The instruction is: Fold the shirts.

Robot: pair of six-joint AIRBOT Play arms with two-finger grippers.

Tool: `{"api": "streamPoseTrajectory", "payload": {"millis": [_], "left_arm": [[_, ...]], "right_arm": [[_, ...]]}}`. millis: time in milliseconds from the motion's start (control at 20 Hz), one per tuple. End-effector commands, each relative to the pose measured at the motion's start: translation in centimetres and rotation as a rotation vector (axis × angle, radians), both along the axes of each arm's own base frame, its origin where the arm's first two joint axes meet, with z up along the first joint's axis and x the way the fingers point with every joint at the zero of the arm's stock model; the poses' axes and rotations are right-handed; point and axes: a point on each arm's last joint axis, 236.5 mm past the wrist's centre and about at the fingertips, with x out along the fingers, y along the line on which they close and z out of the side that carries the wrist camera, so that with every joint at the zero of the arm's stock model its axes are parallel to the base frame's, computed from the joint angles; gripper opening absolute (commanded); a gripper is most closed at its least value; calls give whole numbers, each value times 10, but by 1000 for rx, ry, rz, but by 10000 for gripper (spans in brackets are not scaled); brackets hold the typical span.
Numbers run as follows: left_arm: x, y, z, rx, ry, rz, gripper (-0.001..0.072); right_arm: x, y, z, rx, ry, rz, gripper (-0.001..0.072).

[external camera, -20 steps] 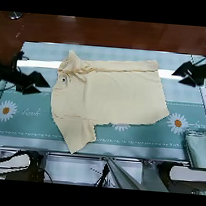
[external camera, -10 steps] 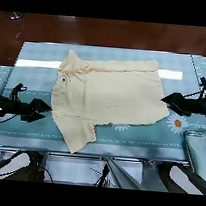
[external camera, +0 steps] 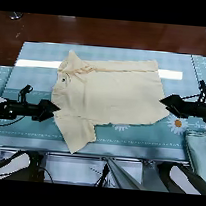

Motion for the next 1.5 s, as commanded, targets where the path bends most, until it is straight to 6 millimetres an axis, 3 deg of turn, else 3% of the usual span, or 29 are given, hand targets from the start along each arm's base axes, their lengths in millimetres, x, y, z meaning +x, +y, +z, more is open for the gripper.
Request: {"api": "streamPoseTrajectory", "payload": {"millis": [0, 150, 200, 350, 750, 800, 850, 1000, 1100, 1150, 1250, 1300, 1350, 1450], "left_arm": [[-1, -14, -7, 18, -12, -70, 35], [9, -11, -1, 30, -38, -70, 27], [11, -10, 1, 29, -44, -72, 27], [16, -9, 4, 33, -57, -73, 27], [15, -10, 4, 30, -55, -74, 27], [16, -10, 5, 26, -56, -70, 28], [20, -11, 8, 16, -64, -59, 27], [50, -14, 37, -31, -145, -25, 27], [95, -17, 97, -90, -316, 13, 27], [125, -17, 150, -127, -475, 50, 27], [175, -1, 279, -127, -832, 159, 26], [185, 12, 343, -74, -998, 209, 25], [183, 21, 413, -13, -1171, 247, 25], [150, 27, 528, 111, -1458, 270, 25]], "right_arm": [[5, -16, -2, -19, 3, -74, 625], [-15, -67, -30, -67, 139, -231, 625], [-26, -73, -40, -54, 196, -247, 625], [-41, -51, -59, 38, 287, -150, 625], [-13, -12, -78, 96, 278, -62, 600], [-10, -6, -76, 90, 271, -26, 459], [-5, 1, -71, 78, 245, 30, 16], [18, 12, -36, 66, 167, 145, 21], [51, 7, 18, 34, 45, 186, 21], [75, 0, 63, -7, -62, 186, 21], [117, -16, 177, -120, -319, 157, 21], [127, -20, 239, -173, -444, 137, 21], [124, -18, 303, -220, -569, 139, 21], [90, -3, 407, -332, -786, 164, 21]]}}
